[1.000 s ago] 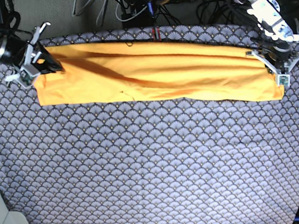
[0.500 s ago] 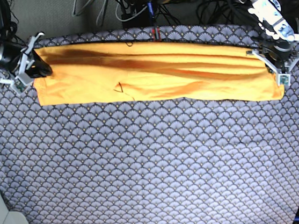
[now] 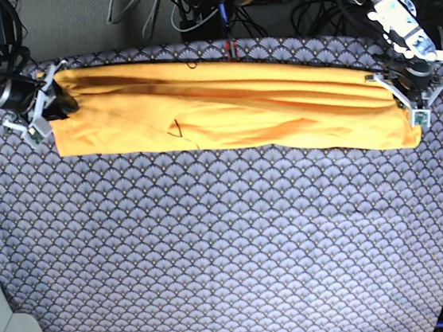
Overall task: Fold the T-shirt properly
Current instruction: 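Drag the pinched sleeve end with the right gripper toward the robot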
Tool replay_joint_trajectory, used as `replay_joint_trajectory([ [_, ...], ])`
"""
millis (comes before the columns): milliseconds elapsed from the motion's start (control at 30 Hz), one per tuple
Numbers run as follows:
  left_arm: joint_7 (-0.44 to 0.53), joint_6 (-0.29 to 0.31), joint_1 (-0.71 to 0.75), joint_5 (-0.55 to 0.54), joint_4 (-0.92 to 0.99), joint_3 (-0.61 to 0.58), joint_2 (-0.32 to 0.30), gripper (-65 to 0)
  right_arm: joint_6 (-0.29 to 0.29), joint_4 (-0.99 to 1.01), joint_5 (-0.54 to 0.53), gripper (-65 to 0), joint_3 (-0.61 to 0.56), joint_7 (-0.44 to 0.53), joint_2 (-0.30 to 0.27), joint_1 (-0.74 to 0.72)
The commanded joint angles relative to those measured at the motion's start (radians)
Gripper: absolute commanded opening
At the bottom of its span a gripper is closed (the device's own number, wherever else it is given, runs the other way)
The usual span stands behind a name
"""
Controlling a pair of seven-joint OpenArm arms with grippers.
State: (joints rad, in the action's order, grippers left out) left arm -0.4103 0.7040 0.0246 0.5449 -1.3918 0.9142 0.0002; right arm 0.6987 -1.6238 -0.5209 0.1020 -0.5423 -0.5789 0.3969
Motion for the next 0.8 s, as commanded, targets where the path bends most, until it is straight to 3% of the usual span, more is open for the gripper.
replay_joint_trajectory([
  [0,-0.143,-0.006,0.027,0.111,0.024,0.007,-0.002,-65.0,-0.001,-0.014,-0.012,-48.5,0.011,0.02,-0.019,-0.005],
  [267,-0.143,-0.006,0.027,0.111,0.015,0.007,-0.002,-65.0,-0.001,-0.013,-0.014,-29.0,-0.015,0.027,-0.011,-0.008],
  [667,-0.149,-0.006,0.028,0.111,-0.097,0.009,0.007,-64.3,-0.001,-0.008,-0.012,-28.2,-0.054,0.031,0.001,-0.029],
  [767,-0.149,-0.006,0.028,0.111,-0.1,0.009,0.008,-53.4,-0.001,0.026,-0.012,-28.2,-0.078,0.029,0.001,-0.049],
])
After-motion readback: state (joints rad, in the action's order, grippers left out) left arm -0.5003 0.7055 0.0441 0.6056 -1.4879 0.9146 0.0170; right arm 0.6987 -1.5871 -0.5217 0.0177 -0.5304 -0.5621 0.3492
